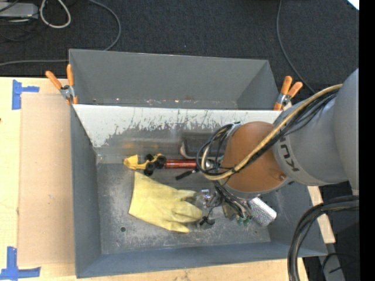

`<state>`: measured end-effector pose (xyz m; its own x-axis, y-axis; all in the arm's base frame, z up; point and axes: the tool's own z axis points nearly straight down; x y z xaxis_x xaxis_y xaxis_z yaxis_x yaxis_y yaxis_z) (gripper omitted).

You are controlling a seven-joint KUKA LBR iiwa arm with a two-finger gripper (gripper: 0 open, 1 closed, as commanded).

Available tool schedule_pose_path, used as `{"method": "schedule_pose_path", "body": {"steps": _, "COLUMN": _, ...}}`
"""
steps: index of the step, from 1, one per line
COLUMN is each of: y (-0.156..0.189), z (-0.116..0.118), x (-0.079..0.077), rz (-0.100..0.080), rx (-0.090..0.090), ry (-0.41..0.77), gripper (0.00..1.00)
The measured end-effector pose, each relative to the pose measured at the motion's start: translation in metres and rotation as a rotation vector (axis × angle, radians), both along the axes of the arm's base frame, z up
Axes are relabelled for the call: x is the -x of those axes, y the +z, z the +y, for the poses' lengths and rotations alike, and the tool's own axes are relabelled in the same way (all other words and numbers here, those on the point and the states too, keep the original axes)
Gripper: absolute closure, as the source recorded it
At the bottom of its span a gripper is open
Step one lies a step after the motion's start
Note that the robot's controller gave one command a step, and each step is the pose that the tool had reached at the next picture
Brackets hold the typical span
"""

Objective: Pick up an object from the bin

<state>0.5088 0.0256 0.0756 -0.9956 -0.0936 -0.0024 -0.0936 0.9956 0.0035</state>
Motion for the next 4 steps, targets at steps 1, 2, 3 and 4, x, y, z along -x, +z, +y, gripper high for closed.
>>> {"method": "schedule_pose_path", "body": {"steps": 1, "y": 0.0, "z": 0.0, "x": 0.0, "rz": 0.0, "rx": 0.0, "ry": 0.0, "gripper": 1.0}}
{"method": "schedule_pose_path", "body": {"steps": 2, "y": -0.006, "z": 0.011, "x": 0.008, "rz": 0.003, "rx": -0.001, "ry": -0.006, "gripper": 1.0}}
{"method": "schedule_pose_path", "body": {"steps": 3, "y": -0.006, "z": -0.008, "x": -0.004, "rz": -0.001, "rx": 0.0, "ry": -0.018, "gripper": 1.0}}
{"method": "schedule_pose_path", "body": {"steps": 4, "y": -0.004, "z": -0.001, "x": 0.005, "rz": 0.006, "rx": -0.002, "ry": -0.014, "gripper": 1.0}}
